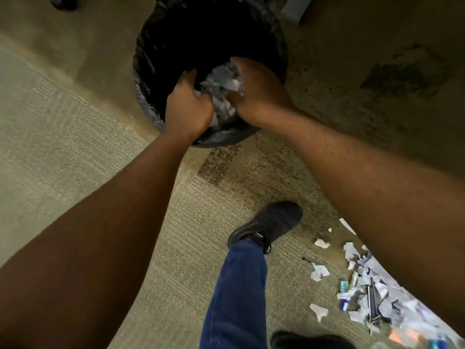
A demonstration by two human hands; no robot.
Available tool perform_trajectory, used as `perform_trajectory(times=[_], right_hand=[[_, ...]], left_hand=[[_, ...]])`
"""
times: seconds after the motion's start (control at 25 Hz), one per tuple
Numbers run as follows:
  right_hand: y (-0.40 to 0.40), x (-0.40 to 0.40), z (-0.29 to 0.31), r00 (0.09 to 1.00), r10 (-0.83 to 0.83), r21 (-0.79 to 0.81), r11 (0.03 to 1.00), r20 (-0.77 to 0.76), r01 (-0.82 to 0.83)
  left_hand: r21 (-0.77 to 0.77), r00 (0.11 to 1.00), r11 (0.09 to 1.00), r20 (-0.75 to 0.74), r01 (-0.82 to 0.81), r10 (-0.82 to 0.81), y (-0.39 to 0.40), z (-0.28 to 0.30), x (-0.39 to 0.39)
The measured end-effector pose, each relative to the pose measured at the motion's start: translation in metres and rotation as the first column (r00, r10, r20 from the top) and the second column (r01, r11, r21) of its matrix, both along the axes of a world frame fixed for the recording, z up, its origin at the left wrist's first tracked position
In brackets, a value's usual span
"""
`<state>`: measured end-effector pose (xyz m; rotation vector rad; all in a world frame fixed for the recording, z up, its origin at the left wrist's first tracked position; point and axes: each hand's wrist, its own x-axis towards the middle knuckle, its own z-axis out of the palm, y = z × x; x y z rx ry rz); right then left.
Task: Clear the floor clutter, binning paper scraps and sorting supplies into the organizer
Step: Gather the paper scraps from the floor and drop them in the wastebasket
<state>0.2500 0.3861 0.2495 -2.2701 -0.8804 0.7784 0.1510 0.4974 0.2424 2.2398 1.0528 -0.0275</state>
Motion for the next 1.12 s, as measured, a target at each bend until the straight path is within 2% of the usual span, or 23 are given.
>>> perform_trajectory(times=[0.12, 0.28, 0.52, 0.8, 1.12], right_hand=[[-0.026, -0.007, 0.011, 0.995, -0.081, 0.124, 0.990, 0.054, 0.074], [-0.089, -0.023, 0.017, 0.960, -0.210, 0.216, 0.962, 0.186, 0.168], [-0.197, -0.053, 0.011, 0.895, -0.399, 0.077, 0.917, 0.199, 0.392], [-0.325, -0.109, -0.001, 0.733, -0.668, -0.021, 0.737, 0.133, 0.675], [-0.436, -0.193, -0.048, 0.565, -0.824, -0.136, 0.556, 0.040, 0.820]], left_hand=[[0.104, 0.988, 0.994, 0.146, 0.042, -0.057, -0.025, 0.010, -0.007], [0.092, 0.948, 0.980, 0.252, 0.179, -0.197, -0.081, 0.024, -0.020], [0.094, 0.874, 0.895, 0.193, 0.437, -0.447, -0.171, 0.027, -0.025], [0.073, 0.733, 0.759, 0.211, 0.647, -0.646, -0.276, 0.012, -0.017], [-0.006, 0.522, 0.523, 0.053, 0.852, -0.851, -0.368, -0.042, -0.031]])
